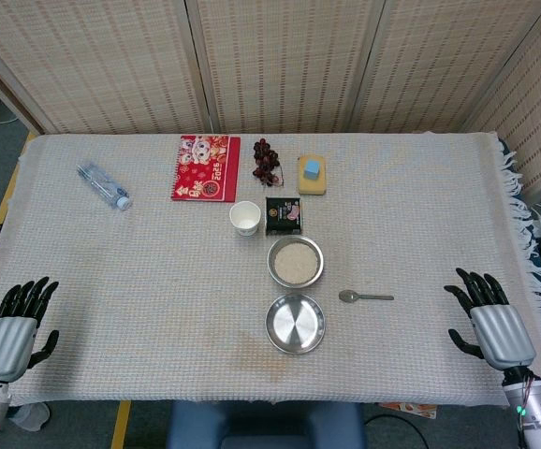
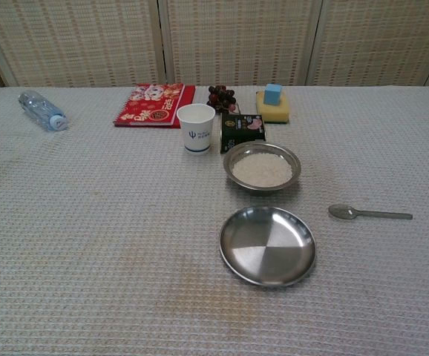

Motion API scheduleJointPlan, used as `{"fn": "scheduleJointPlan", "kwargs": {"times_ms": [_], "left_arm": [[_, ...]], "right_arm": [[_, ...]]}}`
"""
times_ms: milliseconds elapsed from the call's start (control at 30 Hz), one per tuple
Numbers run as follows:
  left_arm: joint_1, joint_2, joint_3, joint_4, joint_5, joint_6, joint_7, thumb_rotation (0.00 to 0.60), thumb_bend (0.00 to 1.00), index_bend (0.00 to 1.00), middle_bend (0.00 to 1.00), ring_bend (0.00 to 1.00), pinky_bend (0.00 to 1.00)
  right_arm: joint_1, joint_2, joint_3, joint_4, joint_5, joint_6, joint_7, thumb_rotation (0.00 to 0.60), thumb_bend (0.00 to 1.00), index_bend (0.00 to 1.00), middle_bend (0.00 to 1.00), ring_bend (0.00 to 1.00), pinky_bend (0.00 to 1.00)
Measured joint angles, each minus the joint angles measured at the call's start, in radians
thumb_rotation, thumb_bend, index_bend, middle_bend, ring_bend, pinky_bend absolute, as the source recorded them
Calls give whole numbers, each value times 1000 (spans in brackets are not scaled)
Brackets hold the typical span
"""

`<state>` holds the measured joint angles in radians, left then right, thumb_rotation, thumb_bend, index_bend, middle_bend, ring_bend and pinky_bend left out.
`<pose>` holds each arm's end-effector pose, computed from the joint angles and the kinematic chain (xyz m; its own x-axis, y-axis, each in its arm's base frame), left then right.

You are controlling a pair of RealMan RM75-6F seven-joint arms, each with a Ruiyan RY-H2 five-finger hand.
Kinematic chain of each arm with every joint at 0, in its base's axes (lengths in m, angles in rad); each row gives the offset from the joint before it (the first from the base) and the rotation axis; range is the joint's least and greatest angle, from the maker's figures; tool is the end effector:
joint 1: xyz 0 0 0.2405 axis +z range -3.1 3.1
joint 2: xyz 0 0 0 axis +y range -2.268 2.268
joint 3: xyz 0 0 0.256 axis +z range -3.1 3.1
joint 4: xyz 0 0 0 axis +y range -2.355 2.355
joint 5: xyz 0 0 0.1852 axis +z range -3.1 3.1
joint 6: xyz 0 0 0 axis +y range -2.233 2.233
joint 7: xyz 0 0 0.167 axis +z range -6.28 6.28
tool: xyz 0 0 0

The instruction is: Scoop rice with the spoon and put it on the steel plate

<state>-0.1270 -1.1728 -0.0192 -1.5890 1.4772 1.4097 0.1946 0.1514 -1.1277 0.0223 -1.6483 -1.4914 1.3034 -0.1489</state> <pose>-0.3037 0.2083 0.1515 0.5409 0.0883 0.8364 0.8410 -0.0427 -0.5394 -0.2949 -0.2126 0.1439 0.4948 -0.1782 0.8506 -0.8690 -0.0913 0.4864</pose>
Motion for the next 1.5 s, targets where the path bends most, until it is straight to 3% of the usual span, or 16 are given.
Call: {"fn": "scheduleJointPlan", "kwargs": {"times_ms": [367,767,1500], "left_arm": [[-10,9,5,-6,-22,-36,-3,600,408,0,0,0,73],[-9,17,12,-18,-30,-44,-2,600,408,0,0,0,75],[-8,29,18,-40,-39,-51,8,600,415,0,0,0,78]], "right_arm": [[173,-192,76,152,102,-199,-71,600,274,378,0,0,0],[259,-368,82,329,132,-284,-71,600,289,461,0,0,0],[313,-444,63,407,148,-322,-71,600,329,494,0,0,0]]}}
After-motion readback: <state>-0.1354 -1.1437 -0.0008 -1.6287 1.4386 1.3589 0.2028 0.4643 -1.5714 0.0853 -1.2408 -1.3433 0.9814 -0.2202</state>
